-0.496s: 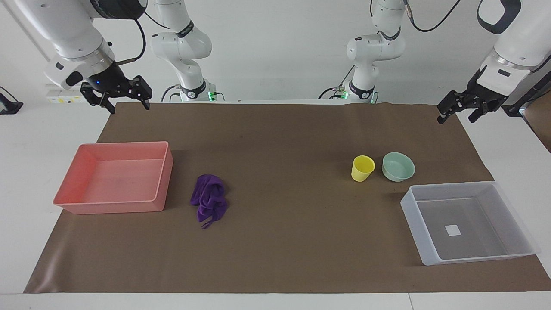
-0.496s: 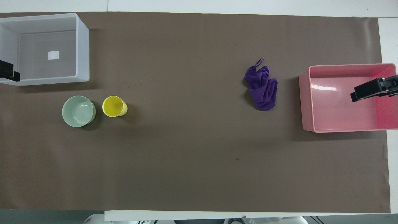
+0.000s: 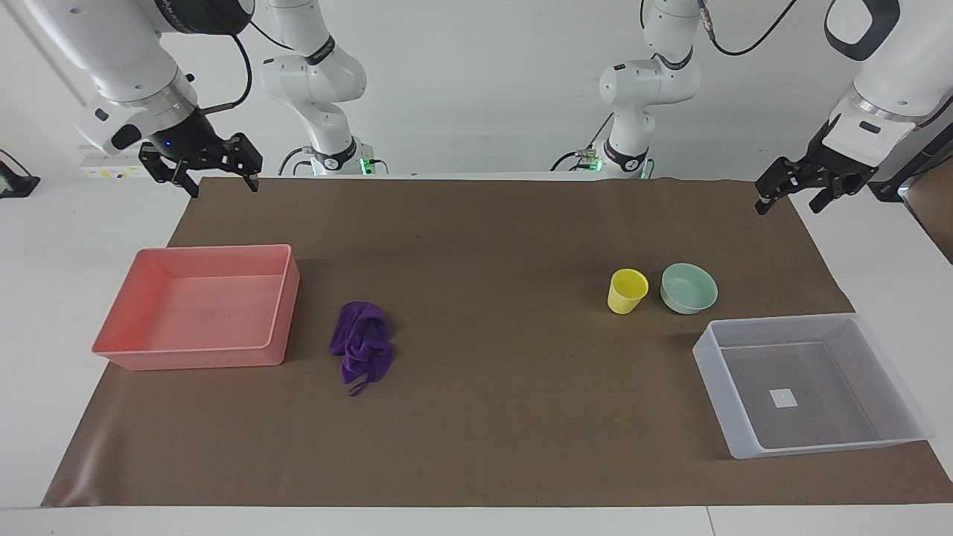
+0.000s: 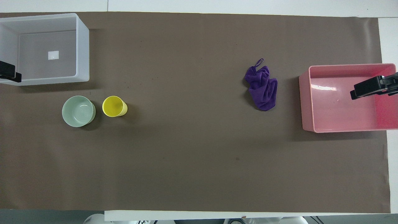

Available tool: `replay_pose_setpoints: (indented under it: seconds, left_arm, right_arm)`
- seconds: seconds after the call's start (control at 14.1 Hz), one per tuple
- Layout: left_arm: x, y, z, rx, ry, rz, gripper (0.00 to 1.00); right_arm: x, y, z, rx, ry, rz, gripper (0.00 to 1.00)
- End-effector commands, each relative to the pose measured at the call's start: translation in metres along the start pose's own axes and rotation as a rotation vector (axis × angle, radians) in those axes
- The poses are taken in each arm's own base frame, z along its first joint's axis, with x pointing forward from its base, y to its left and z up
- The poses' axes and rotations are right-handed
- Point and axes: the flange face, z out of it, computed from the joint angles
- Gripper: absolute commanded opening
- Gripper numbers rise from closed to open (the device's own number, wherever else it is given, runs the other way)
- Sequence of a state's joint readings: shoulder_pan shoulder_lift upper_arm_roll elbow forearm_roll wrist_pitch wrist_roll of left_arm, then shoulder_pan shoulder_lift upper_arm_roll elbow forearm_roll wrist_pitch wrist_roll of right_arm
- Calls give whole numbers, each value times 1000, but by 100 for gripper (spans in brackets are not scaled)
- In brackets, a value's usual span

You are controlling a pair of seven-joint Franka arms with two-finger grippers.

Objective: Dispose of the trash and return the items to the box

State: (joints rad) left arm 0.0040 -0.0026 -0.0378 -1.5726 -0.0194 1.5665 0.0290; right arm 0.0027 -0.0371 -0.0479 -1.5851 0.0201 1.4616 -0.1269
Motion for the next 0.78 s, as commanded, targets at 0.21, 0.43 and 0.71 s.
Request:
replay_pose_setpoints:
  seconds: [0.21, 0.43, 0.71]
  left_arm:
    - [-47, -36, 163, 19, 71, -52, 100]
    - [-52, -47, 245, 17, 58, -85, 100]
    - [-51, -48, 308, 17, 81, -117, 0]
  right_arm:
    - [40, -59, 74, 0, 59, -82, 100]
    - [72, -89, 122, -5, 76, -94, 100]
    - [111, -123, 204, -12, 145, -130, 100]
